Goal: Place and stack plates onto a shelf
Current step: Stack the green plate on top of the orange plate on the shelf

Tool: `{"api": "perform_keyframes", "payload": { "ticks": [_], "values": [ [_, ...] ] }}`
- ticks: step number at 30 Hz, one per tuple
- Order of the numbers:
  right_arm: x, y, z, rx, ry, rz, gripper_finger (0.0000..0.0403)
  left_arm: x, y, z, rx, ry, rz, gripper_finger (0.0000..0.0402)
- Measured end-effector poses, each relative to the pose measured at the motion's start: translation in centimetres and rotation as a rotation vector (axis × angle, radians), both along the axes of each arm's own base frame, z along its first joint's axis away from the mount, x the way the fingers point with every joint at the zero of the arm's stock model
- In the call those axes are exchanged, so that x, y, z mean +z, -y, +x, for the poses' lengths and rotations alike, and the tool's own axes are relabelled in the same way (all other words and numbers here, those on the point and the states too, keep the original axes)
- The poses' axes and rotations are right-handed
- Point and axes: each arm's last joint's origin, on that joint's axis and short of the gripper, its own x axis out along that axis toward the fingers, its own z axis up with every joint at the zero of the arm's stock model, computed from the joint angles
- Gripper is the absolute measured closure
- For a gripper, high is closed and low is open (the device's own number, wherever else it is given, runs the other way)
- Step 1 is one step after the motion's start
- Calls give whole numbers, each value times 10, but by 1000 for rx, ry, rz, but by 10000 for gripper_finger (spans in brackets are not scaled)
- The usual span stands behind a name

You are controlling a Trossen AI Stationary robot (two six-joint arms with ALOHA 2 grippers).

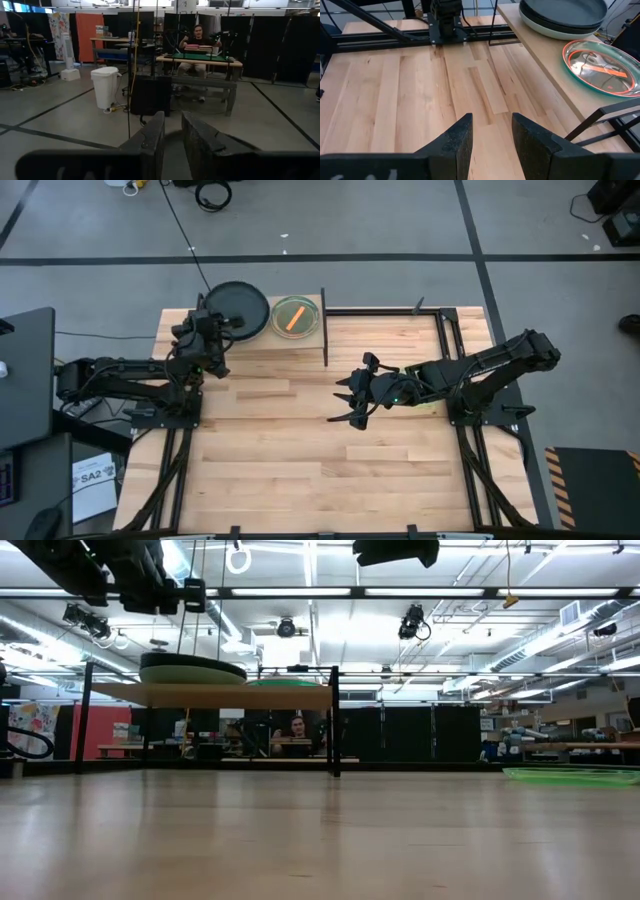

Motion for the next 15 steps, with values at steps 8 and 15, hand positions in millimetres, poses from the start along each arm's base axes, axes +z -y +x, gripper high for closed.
{"api": "perform_keyframes", "payload": {
  "ticks": [8, 15],
  "values": [
    [0, 0, 0, 0, 0, 0, 260, 0, -6, -3, 35, -2, -1, 301],
    [0, 0, 0, 0, 0, 0, 260, 0, -6, -3, 35, -4, -1, 277]
  ]
}}
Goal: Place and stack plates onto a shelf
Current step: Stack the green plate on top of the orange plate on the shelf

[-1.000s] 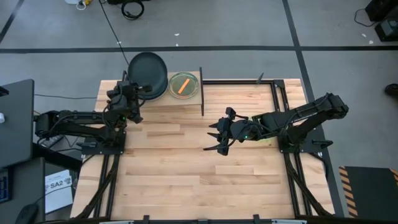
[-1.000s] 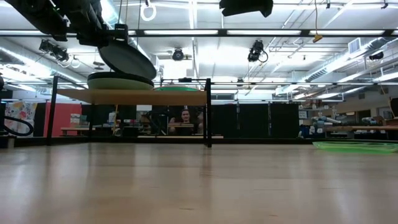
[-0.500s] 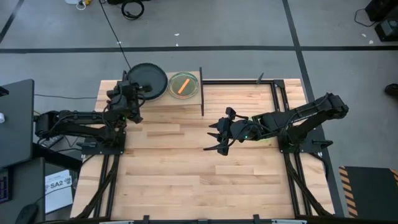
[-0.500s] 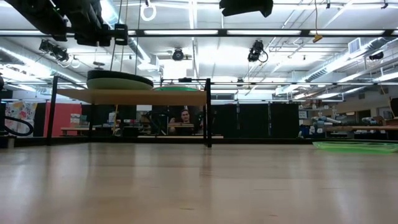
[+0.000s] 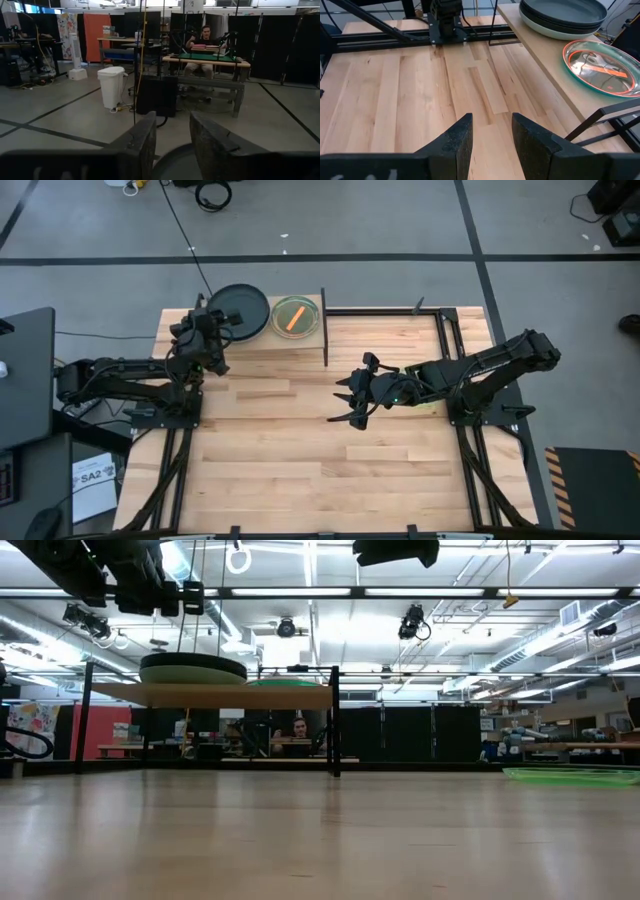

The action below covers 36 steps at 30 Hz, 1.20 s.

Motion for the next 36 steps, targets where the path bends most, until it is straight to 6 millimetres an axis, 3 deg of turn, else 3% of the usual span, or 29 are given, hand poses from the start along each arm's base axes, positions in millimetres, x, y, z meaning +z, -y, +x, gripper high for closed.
{"api": "perform_keyframes", "payload": {
  "ticks": [13, 24, 36],
  "values": [
    [0, 0, 0, 0, 0, 0, 260, 0, 5, 3, -42, 1, 6, 264],
    [0, 0, 0, 0, 0, 0, 260, 3, 34, 20, -448, -20, 104, 264],
    [-5, 1, -4, -2, -66, -14, 260, -2, 83, 31, -847, -97, 148, 265]
  ]
}}
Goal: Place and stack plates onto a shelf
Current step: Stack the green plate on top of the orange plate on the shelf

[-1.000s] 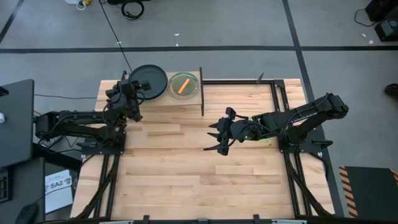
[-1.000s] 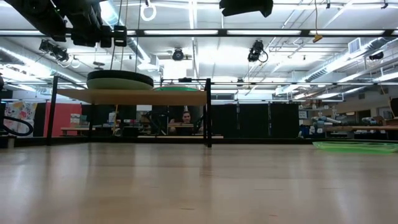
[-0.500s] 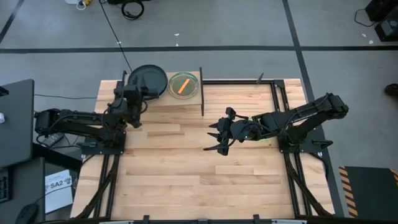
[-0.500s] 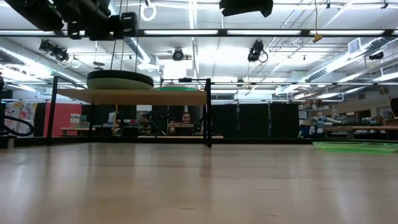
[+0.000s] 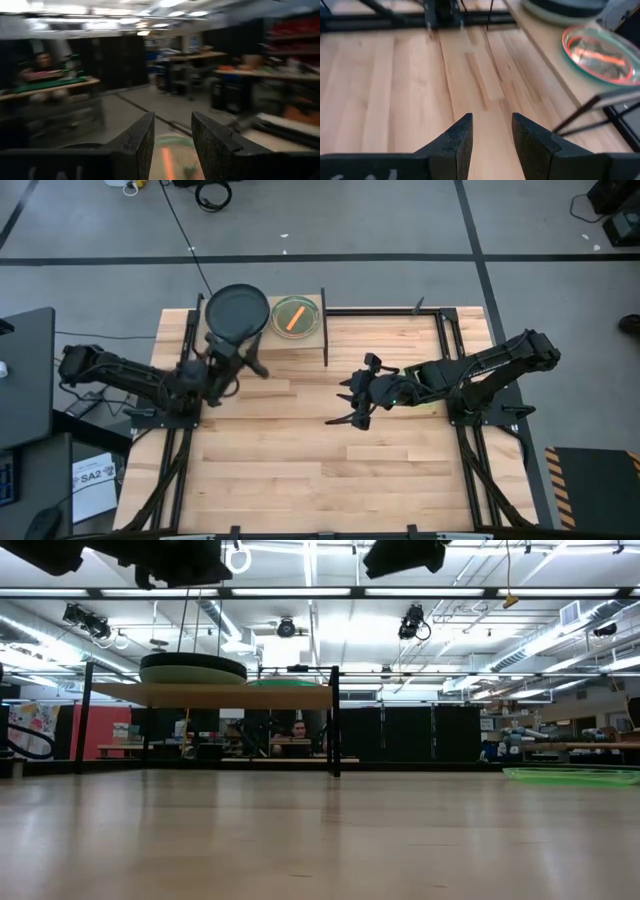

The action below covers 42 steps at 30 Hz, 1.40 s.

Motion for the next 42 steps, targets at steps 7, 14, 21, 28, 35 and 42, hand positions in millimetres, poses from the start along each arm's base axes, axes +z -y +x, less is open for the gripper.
{"api": "perform_keyframes", "payload": {
  "ticks": [7, 14, 21, 28, 35, 42],
  "values": [
    [-10, 2, -9, -51, -116, 31, 260, -11, 27, 4, -265, -77, 6, 265],
    [-21, 6, -21, -82, -272, 9, 260, -20, 46, 5, -542, -103, -28, 265],
    [-32, 19, -42, -229, -497, 22, 260, -24, 54, 5, -649, -114, -58, 265],
    [-37, 30, -69, -447, -696, 19, 260, -26, 54, 5, -651, -131, -72, 265],
    [-40, 36, -82, -505, -707, 32, 260, -26, 54, 5, -651, -132, -72, 265],
    [-45, 56, -110, -548, -632, 168, 260, -26, 54, 5, -650, -132, -73, 265]
  ]
}}
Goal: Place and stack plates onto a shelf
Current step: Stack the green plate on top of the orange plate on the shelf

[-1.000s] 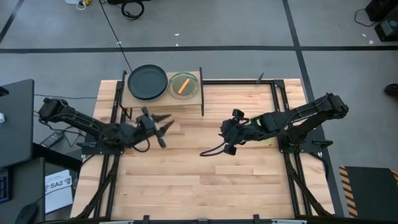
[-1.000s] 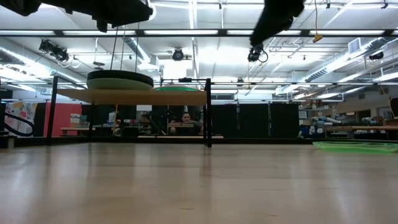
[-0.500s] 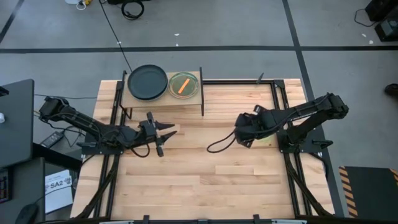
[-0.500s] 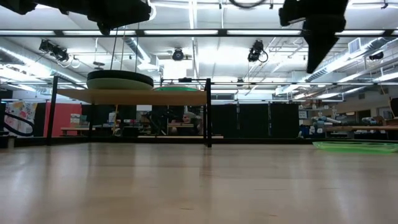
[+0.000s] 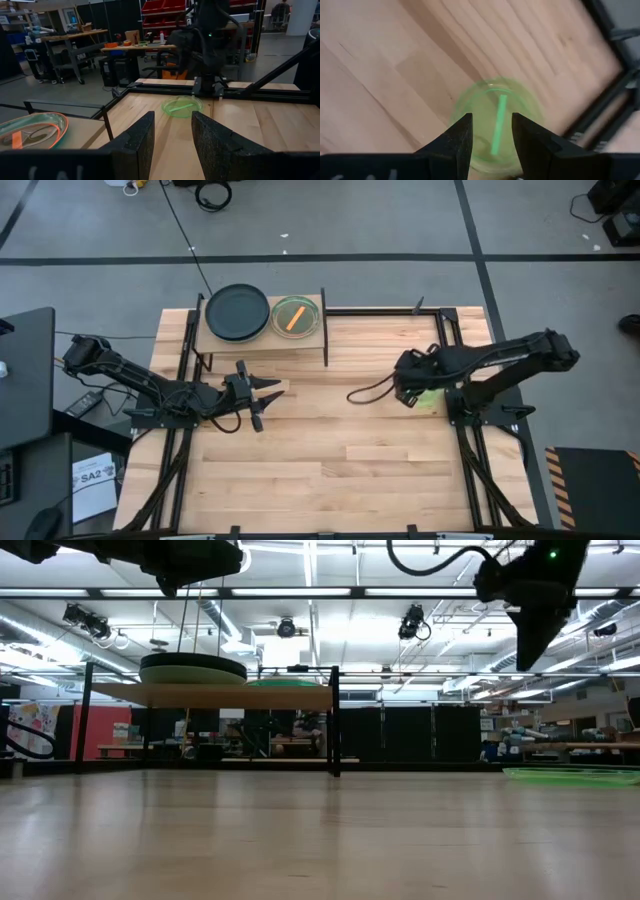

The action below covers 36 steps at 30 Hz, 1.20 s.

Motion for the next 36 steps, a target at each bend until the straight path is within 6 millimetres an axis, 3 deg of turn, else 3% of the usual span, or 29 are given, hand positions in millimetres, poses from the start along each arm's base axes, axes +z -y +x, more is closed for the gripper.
{"api": "perform_keyframes", "payload": {
  "ticks": [6, 12, 22, 36],
  "values": [
    [-18, 13, -17, -60, 192, 88, 260, 0, 0, 0, 1, 0, 0, 265],
    [-46, 13, -17, -59, 293, 108, 260, 0, 0, 0, 1, 0, 0, 265],
    [-90, 13, -21, -76, 234, 116, 260, 0, 0, 0, 1, 0, 0, 265],
    [-109, 13, -11, -91, 276, 108, 260, 0, 0, 0, 1, 1, -1, 265]
  ]
}}
